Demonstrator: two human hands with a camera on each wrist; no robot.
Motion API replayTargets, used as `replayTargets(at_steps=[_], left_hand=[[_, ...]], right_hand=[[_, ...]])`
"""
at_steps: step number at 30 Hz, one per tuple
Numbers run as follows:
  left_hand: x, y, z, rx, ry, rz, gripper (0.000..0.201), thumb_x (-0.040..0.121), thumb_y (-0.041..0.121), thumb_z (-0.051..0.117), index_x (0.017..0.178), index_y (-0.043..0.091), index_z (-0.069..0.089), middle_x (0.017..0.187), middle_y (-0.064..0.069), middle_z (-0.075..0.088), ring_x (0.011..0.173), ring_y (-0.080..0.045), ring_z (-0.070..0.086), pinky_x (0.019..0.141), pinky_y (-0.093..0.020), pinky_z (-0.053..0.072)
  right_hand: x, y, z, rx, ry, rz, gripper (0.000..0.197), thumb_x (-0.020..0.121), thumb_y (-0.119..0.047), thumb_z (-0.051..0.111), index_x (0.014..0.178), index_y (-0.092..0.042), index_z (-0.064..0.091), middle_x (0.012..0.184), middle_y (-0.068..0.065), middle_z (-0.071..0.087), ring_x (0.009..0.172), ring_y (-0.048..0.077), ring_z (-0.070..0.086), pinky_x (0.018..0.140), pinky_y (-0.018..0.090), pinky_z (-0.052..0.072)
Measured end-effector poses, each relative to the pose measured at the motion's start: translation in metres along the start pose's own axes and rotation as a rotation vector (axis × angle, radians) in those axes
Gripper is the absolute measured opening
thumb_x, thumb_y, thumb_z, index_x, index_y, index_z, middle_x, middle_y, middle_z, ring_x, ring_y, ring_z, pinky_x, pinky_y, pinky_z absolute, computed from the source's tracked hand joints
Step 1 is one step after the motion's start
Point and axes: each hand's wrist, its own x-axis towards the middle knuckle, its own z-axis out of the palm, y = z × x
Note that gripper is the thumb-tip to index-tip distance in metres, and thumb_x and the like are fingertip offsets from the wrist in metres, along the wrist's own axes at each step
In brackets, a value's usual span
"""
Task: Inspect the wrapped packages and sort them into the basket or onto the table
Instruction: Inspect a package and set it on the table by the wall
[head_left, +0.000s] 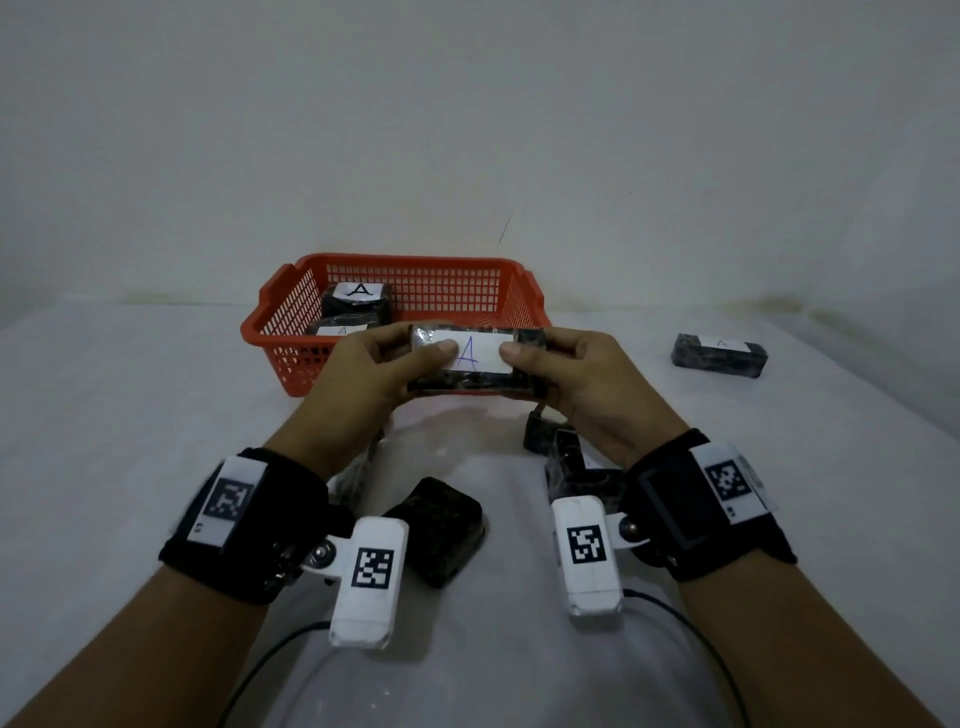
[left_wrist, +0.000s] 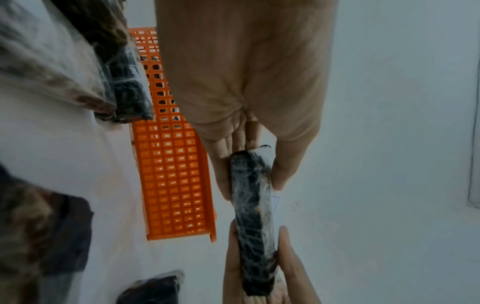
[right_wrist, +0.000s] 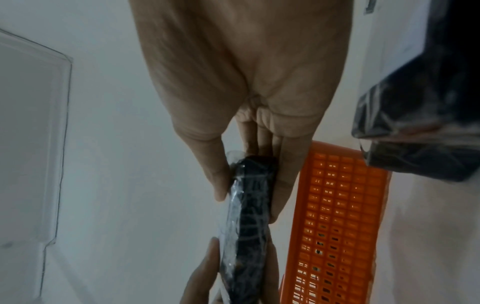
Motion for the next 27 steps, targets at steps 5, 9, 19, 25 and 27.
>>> replayTargets(at_steps=[5, 9, 19, 25, 27], left_hand=[[-0.002, 0.000, -0.001, 0.066, 0.065, 0.055, 0.030, 0.092, 0.008, 0.070, 0.121, 0.001, 0.069, 0.111, -0.010, 0.079, 0.103, -0.024, 0.077, 0.091, -0.032, 0.062], [-0.004, -0.001, 0.003, 0.104, 0.014, 0.046, 0.030, 0.094, 0.009, 0.068, 0.124, 0.005, 0.068, 0.109, -0.008, 0.079, 0.099, -0.018, 0.077, 0.072, -0.019, 0.060], [-0.003, 0.001, -0.004, -0.019, 0.021, 0.023, 0.047, 0.085, 0.016, 0.073, 0.131, 0.010, 0.063, 0.120, -0.007, 0.076, 0.112, -0.025, 0.073, 0.097, -0.043, 0.058], [-0.006, 0.003, -0.009, 0.134, 0.037, 0.096, 0.036, 0.089, 0.009, 0.074, 0.124, 0.011, 0.068, 0.116, -0.003, 0.078, 0.108, -0.018, 0.075, 0.093, -0.034, 0.061], [-0.005, 0.003, -0.009, 0.144, 0.003, 0.088, 0.038, 0.090, 0.011, 0.074, 0.127, 0.012, 0.067, 0.117, -0.003, 0.077, 0.109, -0.017, 0.074, 0.093, -0.032, 0.061]], right_hand=[[-0.002, -0.001, 0.005, 0.001, 0.002, 0.024, 0.031, 0.094, -0.010, 0.072, 0.121, 0.005, 0.071, 0.117, 0.022, 0.076, 0.101, 0.029, 0.077, 0.081, 0.032, 0.063], [-0.001, 0.006, 0.008, -0.025, 0.056, -0.027, 0.032, 0.090, -0.010, 0.078, 0.117, 0.006, 0.073, 0.111, 0.020, 0.078, 0.098, 0.030, 0.078, 0.079, 0.032, 0.064], [-0.001, 0.005, 0.003, -0.114, 0.029, -0.058, 0.041, 0.086, -0.004, 0.080, 0.125, 0.002, 0.070, 0.115, 0.015, 0.078, 0.107, 0.028, 0.077, 0.096, 0.039, 0.061], [-0.001, 0.005, 0.006, -0.101, -0.003, -0.072, 0.047, 0.080, -0.017, 0.082, 0.124, -0.003, 0.071, 0.117, 0.013, 0.078, 0.111, 0.030, 0.075, 0.100, 0.045, 0.059], [-0.001, 0.006, 0.008, -0.119, 0.050, -0.108, 0.041, 0.085, -0.017, 0.081, 0.122, -0.005, 0.072, 0.115, 0.012, 0.079, 0.109, 0.029, 0.076, 0.100, 0.047, 0.058]])
